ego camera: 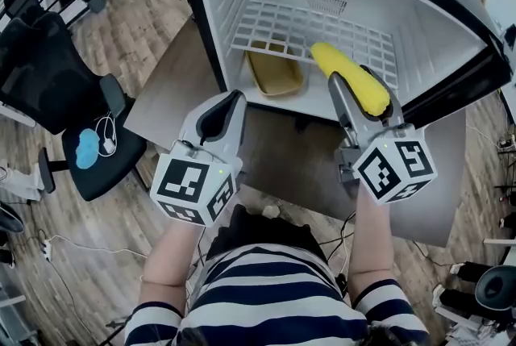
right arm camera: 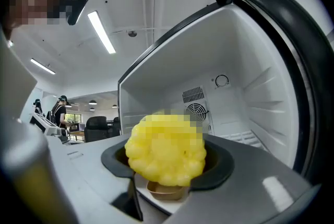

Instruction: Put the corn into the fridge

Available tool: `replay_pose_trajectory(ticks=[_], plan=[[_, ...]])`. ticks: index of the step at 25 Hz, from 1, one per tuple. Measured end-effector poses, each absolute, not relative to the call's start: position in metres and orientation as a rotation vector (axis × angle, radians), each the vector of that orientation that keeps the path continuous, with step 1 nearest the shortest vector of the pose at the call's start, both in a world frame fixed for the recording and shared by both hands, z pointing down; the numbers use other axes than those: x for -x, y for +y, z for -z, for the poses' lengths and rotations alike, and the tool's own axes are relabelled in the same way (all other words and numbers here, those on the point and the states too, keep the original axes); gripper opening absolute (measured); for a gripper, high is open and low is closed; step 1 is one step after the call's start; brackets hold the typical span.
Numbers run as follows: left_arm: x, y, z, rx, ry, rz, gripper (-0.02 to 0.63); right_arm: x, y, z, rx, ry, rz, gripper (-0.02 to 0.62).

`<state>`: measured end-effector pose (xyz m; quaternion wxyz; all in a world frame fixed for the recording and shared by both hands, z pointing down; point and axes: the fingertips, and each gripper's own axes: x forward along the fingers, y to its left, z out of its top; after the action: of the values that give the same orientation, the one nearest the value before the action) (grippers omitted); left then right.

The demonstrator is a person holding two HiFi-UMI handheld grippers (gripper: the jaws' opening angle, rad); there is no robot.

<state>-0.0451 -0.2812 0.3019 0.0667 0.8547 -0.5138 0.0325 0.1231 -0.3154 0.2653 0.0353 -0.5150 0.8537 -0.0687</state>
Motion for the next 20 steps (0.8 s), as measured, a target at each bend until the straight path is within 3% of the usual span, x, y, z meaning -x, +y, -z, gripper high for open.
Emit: replay_pose_trajectory(ticks=[20], plan=[[0.032, -0.319, -0.317, -2.543, -1.615, -0.072, 0.000, -0.141, -0.379, -0.286, 1.986, 2.593, -0.194, 0.252]])
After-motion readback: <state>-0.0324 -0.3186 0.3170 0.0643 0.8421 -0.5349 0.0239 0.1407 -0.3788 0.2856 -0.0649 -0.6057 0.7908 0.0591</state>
